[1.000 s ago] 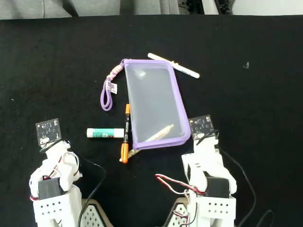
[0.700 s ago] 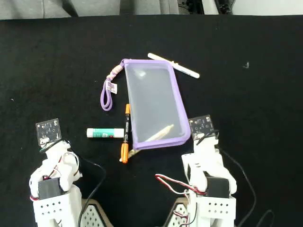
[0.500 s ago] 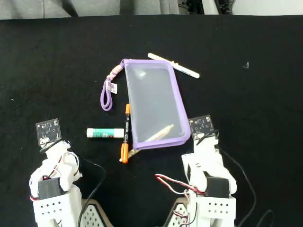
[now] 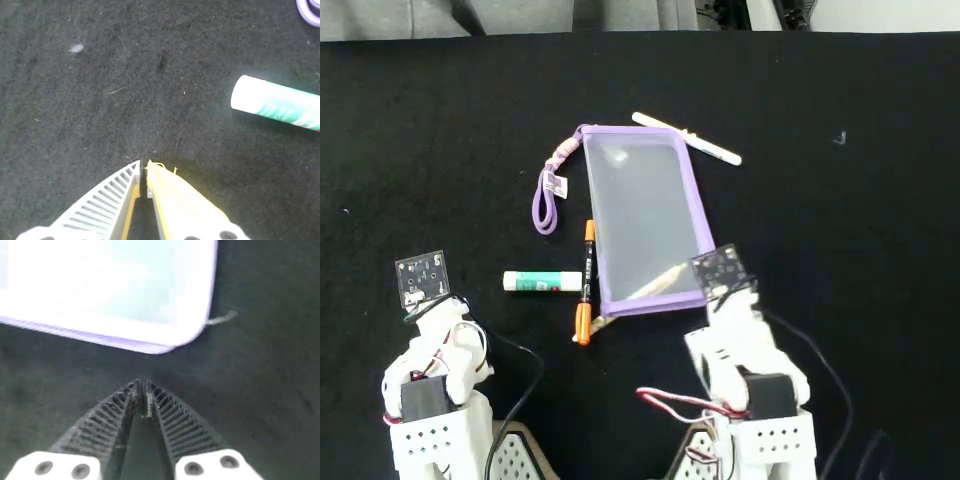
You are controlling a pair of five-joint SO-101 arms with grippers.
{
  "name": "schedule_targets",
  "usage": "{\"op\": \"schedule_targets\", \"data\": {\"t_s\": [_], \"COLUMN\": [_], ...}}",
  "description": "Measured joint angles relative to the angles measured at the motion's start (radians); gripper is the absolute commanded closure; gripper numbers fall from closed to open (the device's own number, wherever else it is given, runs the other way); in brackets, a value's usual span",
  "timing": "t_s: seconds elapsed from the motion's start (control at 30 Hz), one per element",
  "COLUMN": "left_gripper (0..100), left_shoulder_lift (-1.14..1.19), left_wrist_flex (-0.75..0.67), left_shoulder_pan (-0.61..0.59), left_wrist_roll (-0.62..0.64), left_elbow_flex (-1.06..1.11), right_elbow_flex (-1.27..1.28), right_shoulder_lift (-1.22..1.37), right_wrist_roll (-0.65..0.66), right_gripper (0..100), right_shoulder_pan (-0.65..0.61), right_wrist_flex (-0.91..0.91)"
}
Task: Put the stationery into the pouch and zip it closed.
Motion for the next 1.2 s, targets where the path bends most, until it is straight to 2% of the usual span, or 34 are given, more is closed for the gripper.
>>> {"op": "schedule_targets", "data": {"t_s": [0.2, 0.4, 0.63, 0.83, 1.07, 1.2], "left_gripper": [97, 97, 97, 97, 97, 97], "left_shoulder_lift": [0.000, 0.000, 0.000, 0.000, 0.000, 0.000], "left_wrist_flex": [0.000, 0.000, 0.000, 0.000, 0.000, 0.000], "left_shoulder_pan": [0.000, 0.000, 0.000, 0.000, 0.000, 0.000], "left_wrist_roll": [-0.002, -0.002, -0.002, -0.002, -0.002, -0.002], "left_elbow_flex": [0.000, 0.000, 0.000, 0.000, 0.000, 0.000], "right_elbow_flex": [0.000, -0.074, -0.270, -0.598, -1.142, -1.438], "right_shoulder_lift": [0.000, 0.000, 0.038, 0.482, 1.255, 1.695], "right_wrist_roll": [-0.002, -0.003, -0.002, -0.140, -0.198, -0.261], "right_gripper": [97.2, 76.6, 83.0, 74.5, 74.0, 74.0], "right_shoulder_pan": [-0.092, -0.135, -0.350, -0.400, -0.617, -0.651], "right_wrist_flex": [-0.043, -0.391, -0.502, -0.551, -0.443, -0.384]}}
